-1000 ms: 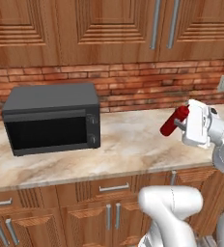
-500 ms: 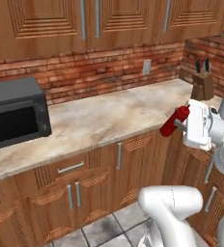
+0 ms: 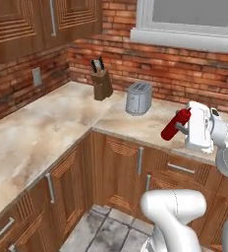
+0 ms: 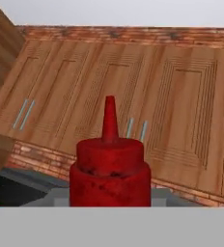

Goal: Place the ketchup and mustard from the counter to the top shelf of the fridge. If the existing items in the fridge are on the top shelf, move them to other shelves.

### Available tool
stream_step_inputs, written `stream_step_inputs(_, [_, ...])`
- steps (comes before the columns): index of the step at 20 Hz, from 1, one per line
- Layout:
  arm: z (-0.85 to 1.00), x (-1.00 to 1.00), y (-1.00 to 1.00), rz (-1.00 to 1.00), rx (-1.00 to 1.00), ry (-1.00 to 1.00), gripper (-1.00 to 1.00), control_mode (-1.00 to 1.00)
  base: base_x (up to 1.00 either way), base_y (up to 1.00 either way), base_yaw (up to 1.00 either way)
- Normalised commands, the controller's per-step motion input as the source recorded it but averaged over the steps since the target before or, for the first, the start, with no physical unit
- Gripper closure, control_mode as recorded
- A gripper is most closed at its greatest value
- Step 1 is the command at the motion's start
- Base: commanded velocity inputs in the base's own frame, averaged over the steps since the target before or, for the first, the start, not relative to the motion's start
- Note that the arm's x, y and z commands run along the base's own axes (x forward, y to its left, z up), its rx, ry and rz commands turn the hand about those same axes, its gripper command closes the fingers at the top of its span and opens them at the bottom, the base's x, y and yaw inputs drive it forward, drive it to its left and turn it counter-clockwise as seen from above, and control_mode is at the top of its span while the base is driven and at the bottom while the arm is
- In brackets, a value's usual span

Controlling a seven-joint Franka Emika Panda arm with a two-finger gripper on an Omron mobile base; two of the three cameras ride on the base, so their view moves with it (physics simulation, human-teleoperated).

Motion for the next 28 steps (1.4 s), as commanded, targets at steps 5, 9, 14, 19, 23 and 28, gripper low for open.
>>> stream_step_inputs(5, [0.00,0.00,0.00,0.00,0.00,0.00,1.00,1.00,0.00,0.08,-1.00])
stream_step_inputs(9, [0.00,0.00,0.00,0.00,0.00,0.00,1.00,1.00,0.00,0.03,-1.00])
stream_step_inputs(14, [0.00,0.00,0.00,0.00,0.00,0.00,1.00,1.00,0.00,0.03,-1.00])
stream_step_inputs(19, [0.00,0.00,0.00,0.00,0.00,0.00,1.00,1.00,0.00,0.00,-0.97])
stream_step_inputs(23, [0.00,0.00,0.00,0.00,0.00,0.00,1.00,1.00,0.00,-0.20,-0.89])
stream_step_inputs(28, [0.00,0.00,0.00,0.00,0.00,0.00,1.00,1.00,0.00,-0.50,-0.81])
